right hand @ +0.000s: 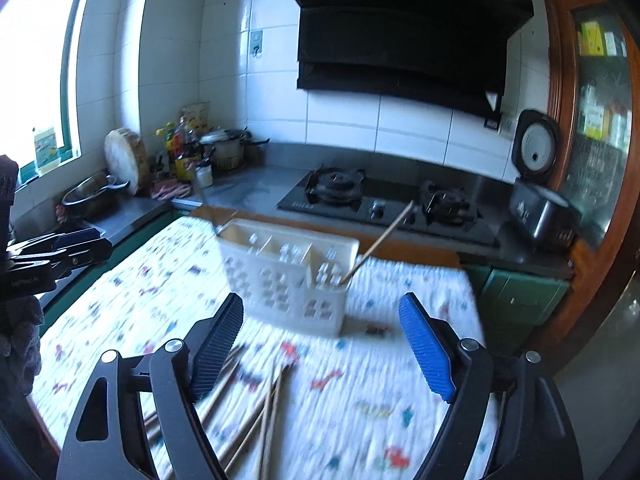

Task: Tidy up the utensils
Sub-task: 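Withdraw both open tools from the caddy back toward the loose chopsticks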

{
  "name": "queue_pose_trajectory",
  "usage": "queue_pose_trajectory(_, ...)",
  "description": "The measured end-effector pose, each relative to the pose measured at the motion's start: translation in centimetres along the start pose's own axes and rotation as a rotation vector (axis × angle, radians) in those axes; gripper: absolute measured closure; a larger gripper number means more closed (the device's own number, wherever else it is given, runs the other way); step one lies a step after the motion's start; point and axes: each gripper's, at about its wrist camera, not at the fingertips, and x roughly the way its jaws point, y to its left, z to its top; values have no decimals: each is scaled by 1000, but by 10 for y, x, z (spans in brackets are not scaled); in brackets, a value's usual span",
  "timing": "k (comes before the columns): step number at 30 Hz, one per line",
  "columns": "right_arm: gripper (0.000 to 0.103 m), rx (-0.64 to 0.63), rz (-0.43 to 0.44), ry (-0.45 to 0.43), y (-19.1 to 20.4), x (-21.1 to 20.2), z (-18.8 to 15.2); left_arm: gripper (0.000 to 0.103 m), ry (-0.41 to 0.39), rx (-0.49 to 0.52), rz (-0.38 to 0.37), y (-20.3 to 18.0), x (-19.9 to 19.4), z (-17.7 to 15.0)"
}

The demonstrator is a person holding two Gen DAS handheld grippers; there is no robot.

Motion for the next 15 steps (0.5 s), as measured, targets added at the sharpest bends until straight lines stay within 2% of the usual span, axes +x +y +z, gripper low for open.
queue_pose_trajectory(5, 25, -3, -9, 48, 13, -1, -47, 31, 25, 20, 35, 1, -9, -41)
queue_pose_trajectory(10, 26, 6, -35, 125, 22, 6, -96, 31, 72, -6, 50, 11, -14, -78)
queue_pose_trajectory(15, 34, 7, -55, 197, 29, 15, -135, 31, 86, -11, 91, 17, -19, -101)
